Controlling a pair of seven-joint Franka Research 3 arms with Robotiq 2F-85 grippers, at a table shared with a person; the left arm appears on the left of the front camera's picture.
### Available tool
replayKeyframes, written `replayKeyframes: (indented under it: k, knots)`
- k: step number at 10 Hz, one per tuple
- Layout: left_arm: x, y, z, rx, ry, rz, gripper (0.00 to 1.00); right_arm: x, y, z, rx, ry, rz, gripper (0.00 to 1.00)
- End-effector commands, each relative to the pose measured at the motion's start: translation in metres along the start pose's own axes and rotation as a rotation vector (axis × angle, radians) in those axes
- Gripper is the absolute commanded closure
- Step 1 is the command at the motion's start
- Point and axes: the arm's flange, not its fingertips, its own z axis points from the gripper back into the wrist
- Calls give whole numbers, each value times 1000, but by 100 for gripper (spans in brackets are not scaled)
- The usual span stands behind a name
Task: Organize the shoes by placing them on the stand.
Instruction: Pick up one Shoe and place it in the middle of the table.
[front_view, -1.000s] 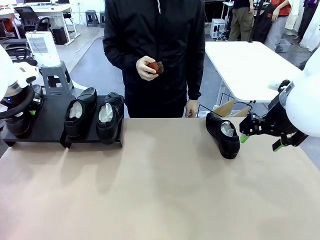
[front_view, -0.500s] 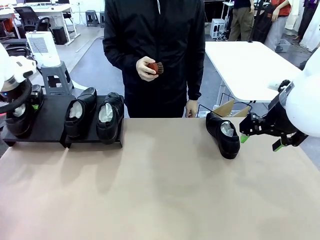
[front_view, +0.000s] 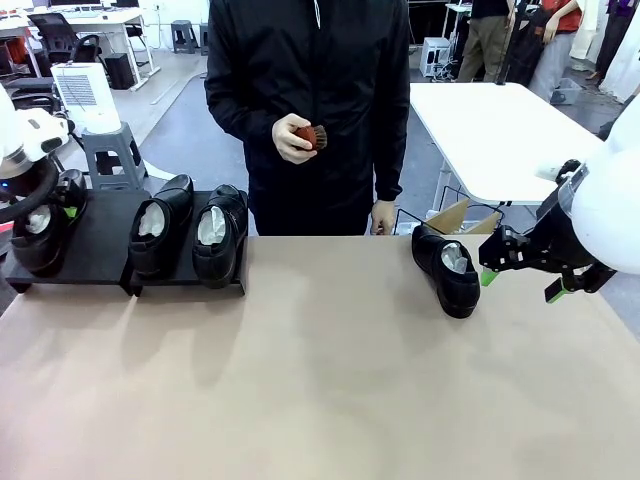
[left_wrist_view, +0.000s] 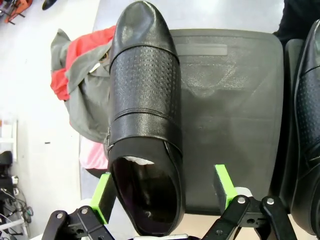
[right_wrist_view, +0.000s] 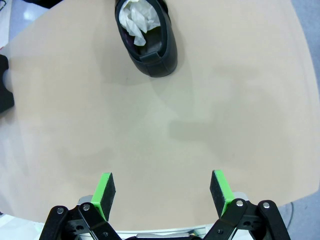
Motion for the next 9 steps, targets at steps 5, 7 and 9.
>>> replayKeyframes:
  k: [5,7,9]
  knots:
    - [1,0,1,-2,-10,0,0,0,1,-1,7,0,7,0]
    - [1,-3,81,-7,-180,-20,0,0,1,-1,7,0,7,0]
    - [-19,-5,132,-49,-230,-98,0,0,1,-1,7,0,7,0]
